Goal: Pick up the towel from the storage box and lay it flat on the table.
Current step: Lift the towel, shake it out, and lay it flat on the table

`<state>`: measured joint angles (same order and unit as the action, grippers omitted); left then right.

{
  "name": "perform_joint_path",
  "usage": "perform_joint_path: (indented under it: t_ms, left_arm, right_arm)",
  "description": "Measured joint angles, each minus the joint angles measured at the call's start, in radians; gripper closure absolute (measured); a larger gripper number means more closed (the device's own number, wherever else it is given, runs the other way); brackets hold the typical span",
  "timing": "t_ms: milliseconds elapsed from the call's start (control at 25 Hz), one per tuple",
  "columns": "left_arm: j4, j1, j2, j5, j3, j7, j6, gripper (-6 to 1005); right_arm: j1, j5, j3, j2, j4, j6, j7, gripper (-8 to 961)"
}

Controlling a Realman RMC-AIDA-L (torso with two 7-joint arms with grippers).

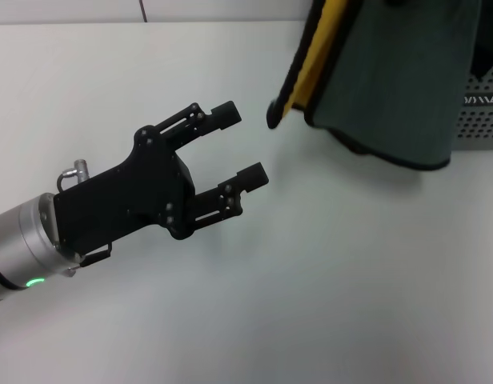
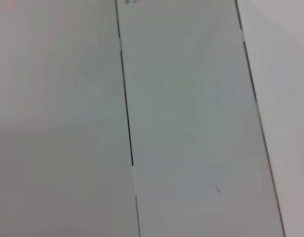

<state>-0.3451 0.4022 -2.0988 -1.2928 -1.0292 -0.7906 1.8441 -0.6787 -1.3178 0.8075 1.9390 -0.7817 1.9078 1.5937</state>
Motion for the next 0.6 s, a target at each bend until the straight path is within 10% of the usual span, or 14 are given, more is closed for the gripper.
perform_joint_path:
  t_ms: [600]
  left_arm:
    - [0.07, 0.028, -0.004, 0.069, -0.002, 0.036, -0.001, 256]
  right_arm:
    - [-0.025, -0.023, 0.041, 0.045, 0.002, -0.053, -0.038, 927]
